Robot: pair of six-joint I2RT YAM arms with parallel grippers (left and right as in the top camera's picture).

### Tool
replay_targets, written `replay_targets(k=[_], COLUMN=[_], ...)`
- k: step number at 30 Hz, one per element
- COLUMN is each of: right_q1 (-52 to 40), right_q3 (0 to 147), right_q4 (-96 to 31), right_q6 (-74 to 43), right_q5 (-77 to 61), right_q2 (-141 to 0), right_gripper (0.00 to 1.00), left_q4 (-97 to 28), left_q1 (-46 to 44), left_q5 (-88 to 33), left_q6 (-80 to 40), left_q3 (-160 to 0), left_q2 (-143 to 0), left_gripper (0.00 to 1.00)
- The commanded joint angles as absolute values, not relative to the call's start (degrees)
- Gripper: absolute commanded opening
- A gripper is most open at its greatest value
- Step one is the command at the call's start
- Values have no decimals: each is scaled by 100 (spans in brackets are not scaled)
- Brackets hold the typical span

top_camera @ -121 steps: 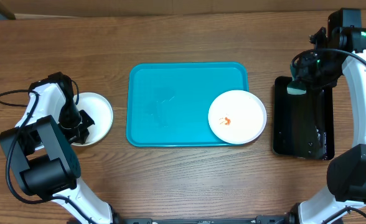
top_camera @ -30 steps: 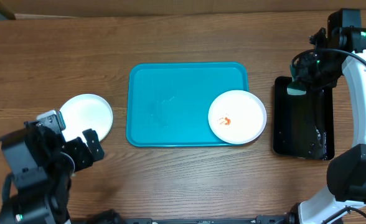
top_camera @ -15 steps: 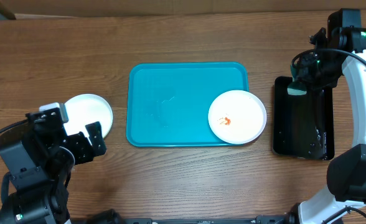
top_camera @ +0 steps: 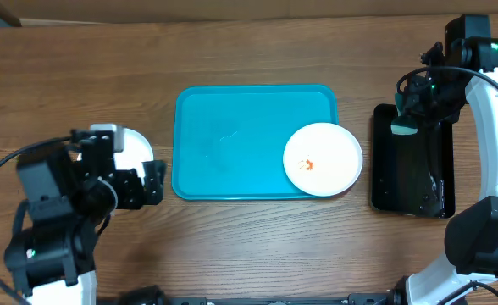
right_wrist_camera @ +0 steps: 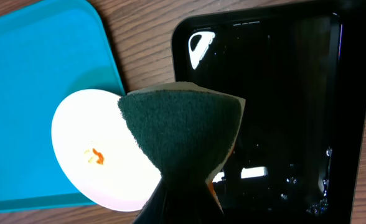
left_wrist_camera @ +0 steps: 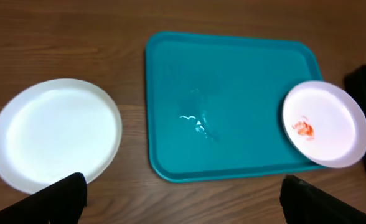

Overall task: Clean dirty plates on tray and stack at the side
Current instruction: 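Move the left gripper right toward the teal tray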

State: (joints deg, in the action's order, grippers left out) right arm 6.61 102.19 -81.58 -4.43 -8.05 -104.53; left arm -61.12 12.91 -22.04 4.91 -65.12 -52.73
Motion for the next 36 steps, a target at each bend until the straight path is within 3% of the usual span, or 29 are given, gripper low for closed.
replay_targets(k=[1,9,27,36], right_q1=[650,646,-69,49], right_q3=[10195,10195,10195,10195], right_q4=[-8160,-8490,-8595,-8495], right_q6=[-427,-443,-572,-1057], right_q5=[-753,-1050,-1046,-95], right_q2=[-10416,-10416,-10416,-10416], right_gripper=[4,4,4,4], left_q4=[-6101,-6119,-6034,-6007], left_q1=[919,427,408,408], left_q5=[-2023,-1802,-2257,-2255], left_q6=[644,615,145,106], left_q3=[-6466,-6466,-6466,-6466], left_q2=[-5415,-5483,-6176,-6224], left_gripper=[100,100,100,100])
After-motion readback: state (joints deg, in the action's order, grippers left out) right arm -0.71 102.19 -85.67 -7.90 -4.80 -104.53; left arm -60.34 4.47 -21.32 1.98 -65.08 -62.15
